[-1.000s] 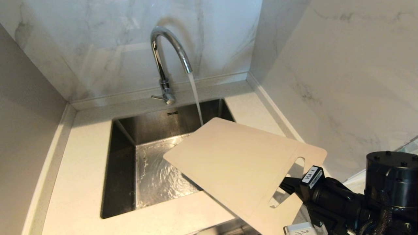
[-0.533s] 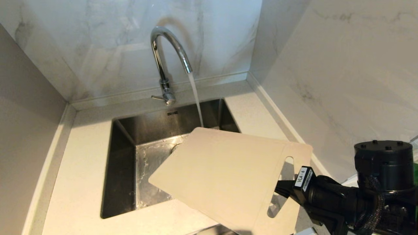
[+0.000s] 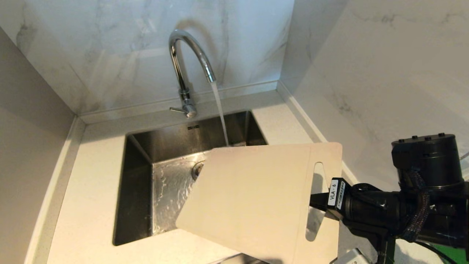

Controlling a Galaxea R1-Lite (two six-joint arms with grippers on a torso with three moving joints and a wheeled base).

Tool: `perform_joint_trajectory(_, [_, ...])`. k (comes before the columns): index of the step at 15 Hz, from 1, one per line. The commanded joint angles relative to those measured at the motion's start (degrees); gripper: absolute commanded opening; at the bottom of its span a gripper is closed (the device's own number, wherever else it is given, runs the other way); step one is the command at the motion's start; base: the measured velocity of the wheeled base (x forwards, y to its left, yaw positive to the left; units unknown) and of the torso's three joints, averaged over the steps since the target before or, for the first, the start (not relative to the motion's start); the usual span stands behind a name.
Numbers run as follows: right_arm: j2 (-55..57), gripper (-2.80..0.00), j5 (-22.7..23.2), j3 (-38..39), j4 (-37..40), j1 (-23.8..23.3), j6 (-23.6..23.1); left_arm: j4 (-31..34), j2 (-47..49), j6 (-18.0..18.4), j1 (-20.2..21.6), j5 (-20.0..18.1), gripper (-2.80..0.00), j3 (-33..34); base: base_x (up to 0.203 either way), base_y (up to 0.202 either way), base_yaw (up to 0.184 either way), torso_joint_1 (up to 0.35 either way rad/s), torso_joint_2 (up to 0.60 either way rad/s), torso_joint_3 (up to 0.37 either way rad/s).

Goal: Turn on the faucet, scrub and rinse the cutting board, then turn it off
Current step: Pick up the cutting board

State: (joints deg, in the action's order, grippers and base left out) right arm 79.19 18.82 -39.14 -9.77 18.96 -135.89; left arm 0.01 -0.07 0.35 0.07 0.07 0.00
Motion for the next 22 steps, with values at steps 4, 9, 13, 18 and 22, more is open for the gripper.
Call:
perform_joint_trajectory(4, [1.62,-2.80,-0.51,-3.76,3.35,-1.81,-3.42,-0.01,0.07,-0.09,0.01,0.01,-2.80,0.09,0.000,0.000,0.000,0.000,0.00,0.000])
perform_joint_trajectory(9, [4.98,-2.80,0.36,-13.72,15.72,-3.52,-8.58,-0.10,0.07,-0.27,0.01,0.01,-2.80,0.09,0.000,0.000,0.000,0.000,0.00,0.000])
perform_joint_trajectory(13, [7.12,-2.80,3.82,-14.68,14.56,-3.94,-9.05,-0.10,0.07,-0.27,0.01,0.01,-2.80,0.09,0.000,0.000,0.000,0.000,0.00,0.000])
perform_joint_trajectory(18, [11.84,-2.80,10.64,-16.80,8.35,-5.46,-10.08,-0.10,0.07,-0.27,0.01,0.01,-2.80,0.09,0.000,0.000,0.000,0.000,0.00,0.000])
perform_joint_trajectory(22, [14.17,-2.80,14.76,-20.65,12.01,-7.60,-10.07,-0.10,0.07,-0.27,0.01,0.01,-2.80,0.09,0.000,0.000,0.000,0.000,0.00,0.000])
